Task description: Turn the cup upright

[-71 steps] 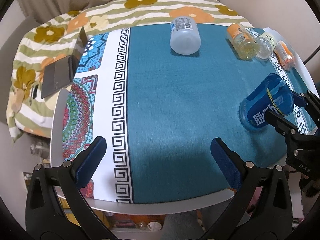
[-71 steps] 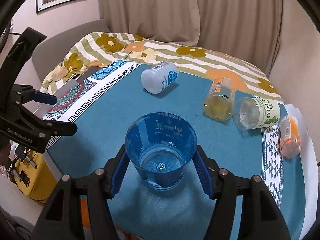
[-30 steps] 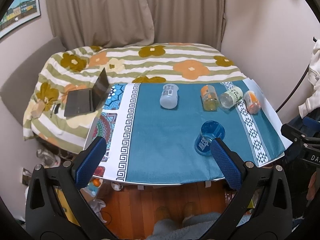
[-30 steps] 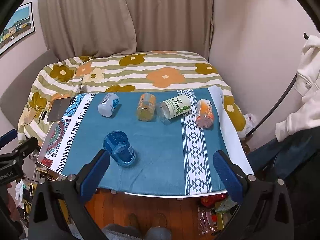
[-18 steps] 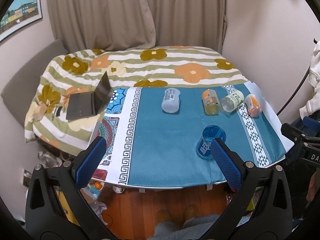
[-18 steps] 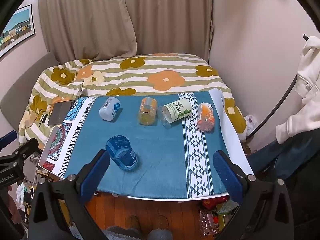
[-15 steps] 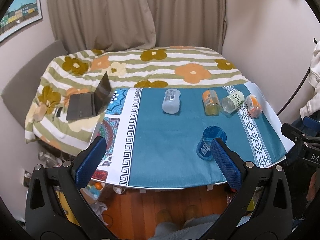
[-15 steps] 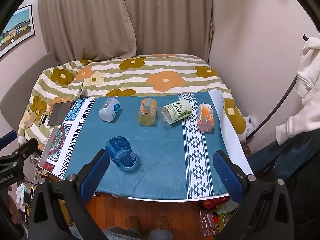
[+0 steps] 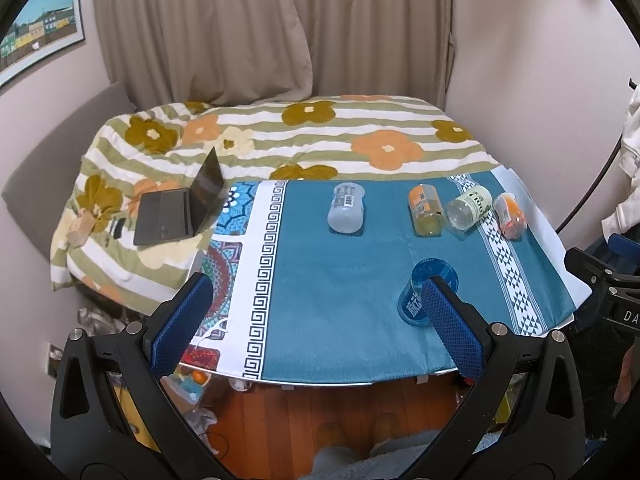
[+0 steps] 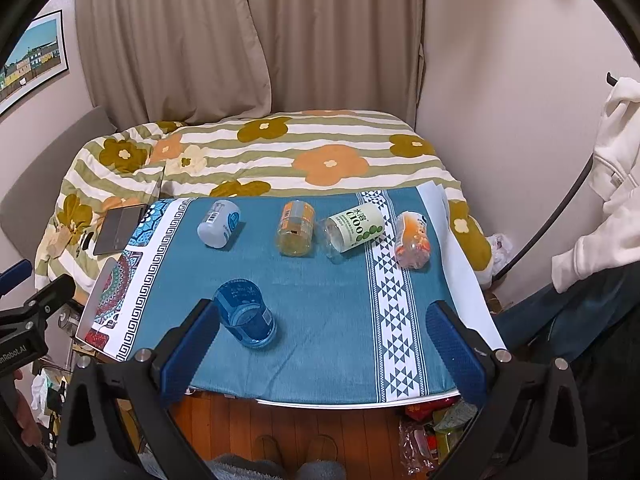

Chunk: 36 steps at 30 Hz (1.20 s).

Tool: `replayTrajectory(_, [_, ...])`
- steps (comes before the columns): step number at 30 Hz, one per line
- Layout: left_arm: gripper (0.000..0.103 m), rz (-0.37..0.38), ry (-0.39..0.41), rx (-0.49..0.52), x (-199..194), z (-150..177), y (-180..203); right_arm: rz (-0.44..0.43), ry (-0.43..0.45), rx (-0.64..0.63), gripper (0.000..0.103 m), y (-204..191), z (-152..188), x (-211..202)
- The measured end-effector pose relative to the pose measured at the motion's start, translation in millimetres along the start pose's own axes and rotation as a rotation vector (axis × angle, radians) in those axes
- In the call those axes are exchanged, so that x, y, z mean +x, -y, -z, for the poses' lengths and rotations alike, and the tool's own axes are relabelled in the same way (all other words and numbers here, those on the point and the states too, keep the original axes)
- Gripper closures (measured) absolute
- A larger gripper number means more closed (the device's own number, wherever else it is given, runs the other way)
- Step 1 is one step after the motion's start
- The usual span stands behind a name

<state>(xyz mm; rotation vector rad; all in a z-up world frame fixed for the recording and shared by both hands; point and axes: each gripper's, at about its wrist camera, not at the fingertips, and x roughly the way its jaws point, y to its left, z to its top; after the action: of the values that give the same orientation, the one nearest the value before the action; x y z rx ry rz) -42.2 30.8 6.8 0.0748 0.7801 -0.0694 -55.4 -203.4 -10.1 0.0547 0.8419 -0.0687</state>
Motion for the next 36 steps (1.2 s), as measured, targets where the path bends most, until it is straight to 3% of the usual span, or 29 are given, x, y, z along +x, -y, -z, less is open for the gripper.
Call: replayTrajectory(36, [0.000,0.015,0.025,0.014,10.9,-15.3,-4.0,0.012,0.007,0.006,0.000,-5.7,-14.0,8.5])
